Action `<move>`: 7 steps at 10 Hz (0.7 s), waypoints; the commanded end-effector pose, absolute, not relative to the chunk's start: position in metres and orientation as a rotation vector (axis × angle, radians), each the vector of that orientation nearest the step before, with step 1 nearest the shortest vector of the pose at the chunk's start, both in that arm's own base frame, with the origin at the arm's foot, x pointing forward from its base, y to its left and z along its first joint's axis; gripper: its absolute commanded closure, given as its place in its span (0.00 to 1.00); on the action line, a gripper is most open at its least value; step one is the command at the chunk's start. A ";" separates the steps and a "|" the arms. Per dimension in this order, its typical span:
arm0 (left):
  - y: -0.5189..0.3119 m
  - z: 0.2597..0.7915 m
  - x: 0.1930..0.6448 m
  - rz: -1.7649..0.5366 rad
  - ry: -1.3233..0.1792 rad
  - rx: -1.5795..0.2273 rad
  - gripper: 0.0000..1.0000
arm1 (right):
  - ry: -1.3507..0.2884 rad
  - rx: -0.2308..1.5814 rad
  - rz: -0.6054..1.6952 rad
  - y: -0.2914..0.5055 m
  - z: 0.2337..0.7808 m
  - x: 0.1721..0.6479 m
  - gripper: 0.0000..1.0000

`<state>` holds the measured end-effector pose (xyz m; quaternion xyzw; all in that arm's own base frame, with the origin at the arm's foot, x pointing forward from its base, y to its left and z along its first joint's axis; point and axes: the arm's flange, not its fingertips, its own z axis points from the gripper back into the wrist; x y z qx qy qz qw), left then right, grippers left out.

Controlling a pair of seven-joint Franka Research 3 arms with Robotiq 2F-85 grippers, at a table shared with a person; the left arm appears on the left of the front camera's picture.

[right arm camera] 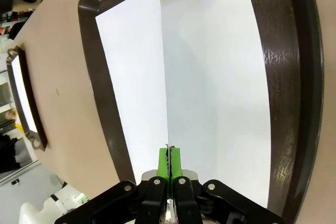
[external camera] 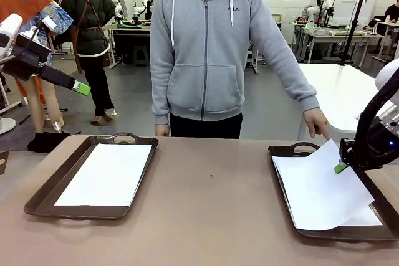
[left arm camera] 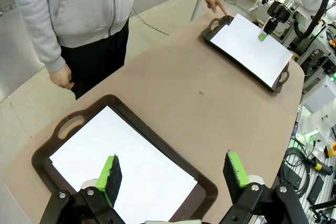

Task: Sort the A4 documents.
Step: Place the A4 Paper in the designated Handle tray.

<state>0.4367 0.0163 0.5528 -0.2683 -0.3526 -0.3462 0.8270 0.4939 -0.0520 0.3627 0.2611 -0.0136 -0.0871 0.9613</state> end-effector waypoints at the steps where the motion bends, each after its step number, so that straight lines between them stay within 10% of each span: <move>1: 0.017 0.553 0.436 -0.744 -0.755 -0.569 0.00 | -0.031 0.468 -0.192 -0.045 0.359 0.496 0.99; 7: 0.017 0.553 0.436 -0.744 -0.755 -0.569 0.00 | -0.025 0.415 -0.182 -0.040 0.360 0.506 0.99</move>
